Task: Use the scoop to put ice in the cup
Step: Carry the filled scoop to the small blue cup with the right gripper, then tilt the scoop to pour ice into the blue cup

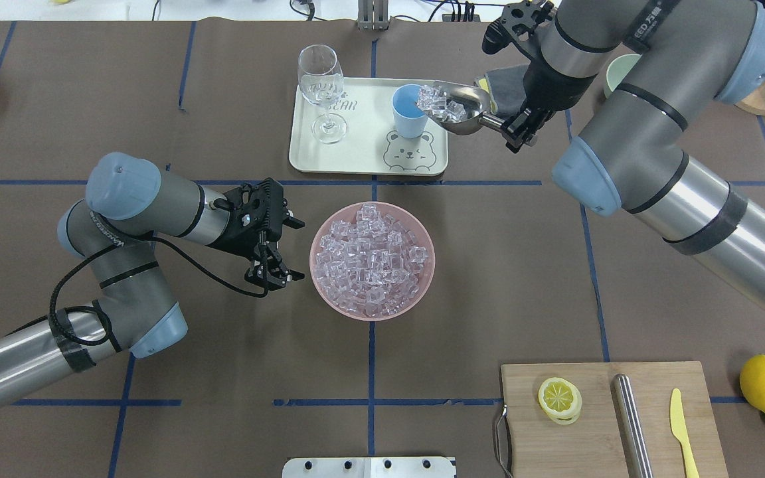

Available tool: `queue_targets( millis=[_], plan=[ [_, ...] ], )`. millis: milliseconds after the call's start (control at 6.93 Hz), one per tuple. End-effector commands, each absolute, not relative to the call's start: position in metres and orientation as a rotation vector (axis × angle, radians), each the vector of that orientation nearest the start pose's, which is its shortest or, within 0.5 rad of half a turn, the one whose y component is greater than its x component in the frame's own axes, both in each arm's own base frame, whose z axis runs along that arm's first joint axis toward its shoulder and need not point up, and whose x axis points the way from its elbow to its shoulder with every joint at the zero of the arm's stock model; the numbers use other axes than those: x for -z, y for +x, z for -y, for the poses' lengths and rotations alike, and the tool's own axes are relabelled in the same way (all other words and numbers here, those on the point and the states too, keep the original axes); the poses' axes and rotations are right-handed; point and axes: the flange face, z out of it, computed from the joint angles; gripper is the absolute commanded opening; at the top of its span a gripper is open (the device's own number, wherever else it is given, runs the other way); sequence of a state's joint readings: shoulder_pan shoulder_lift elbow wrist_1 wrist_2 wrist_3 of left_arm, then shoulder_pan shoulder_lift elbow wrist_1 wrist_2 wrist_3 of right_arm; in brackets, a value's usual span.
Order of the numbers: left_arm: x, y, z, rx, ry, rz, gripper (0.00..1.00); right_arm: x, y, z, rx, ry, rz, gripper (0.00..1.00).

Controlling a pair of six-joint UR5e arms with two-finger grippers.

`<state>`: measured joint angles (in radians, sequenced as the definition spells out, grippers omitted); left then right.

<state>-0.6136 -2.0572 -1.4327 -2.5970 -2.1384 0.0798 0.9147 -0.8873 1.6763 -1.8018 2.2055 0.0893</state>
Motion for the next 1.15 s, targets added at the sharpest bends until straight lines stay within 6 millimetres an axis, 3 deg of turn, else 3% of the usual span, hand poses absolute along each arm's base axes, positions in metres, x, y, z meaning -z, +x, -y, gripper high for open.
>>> queue_targets(
  millis=[0, 289, 577, 866, 1010],
  plan=[
    [-0.324, 0.501, 0.451, -1.232, 1.083, -1.073, 1.00, -0.228, -0.357, 0.591, 0.748, 0.242, 0.760, 0.00],
    [-0.325, 0.501, 0.451, -1.232, 1.081, -1.072, 1.00, -0.202, -0.357, 0.606, 0.800, 0.178, 0.723, 0.00],
    [-0.325, 0.501, 0.451, -1.232, 1.081, -1.072, 1.00, -0.208, -0.361, 0.613, 0.807, 0.155, 0.713, 0.00],
    [-0.326, 0.502, 0.451, -1.232, 1.078, -1.071, 1.00, -0.183, -0.370, 0.633, 0.818, 0.109, 0.698, 0.00],
    [-0.326, 0.502, 0.451, -1.232, 1.077, -1.071, 1.00, -0.184, -0.362, 0.638, 0.842, 0.100, 0.690, 0.00]
  ],
)
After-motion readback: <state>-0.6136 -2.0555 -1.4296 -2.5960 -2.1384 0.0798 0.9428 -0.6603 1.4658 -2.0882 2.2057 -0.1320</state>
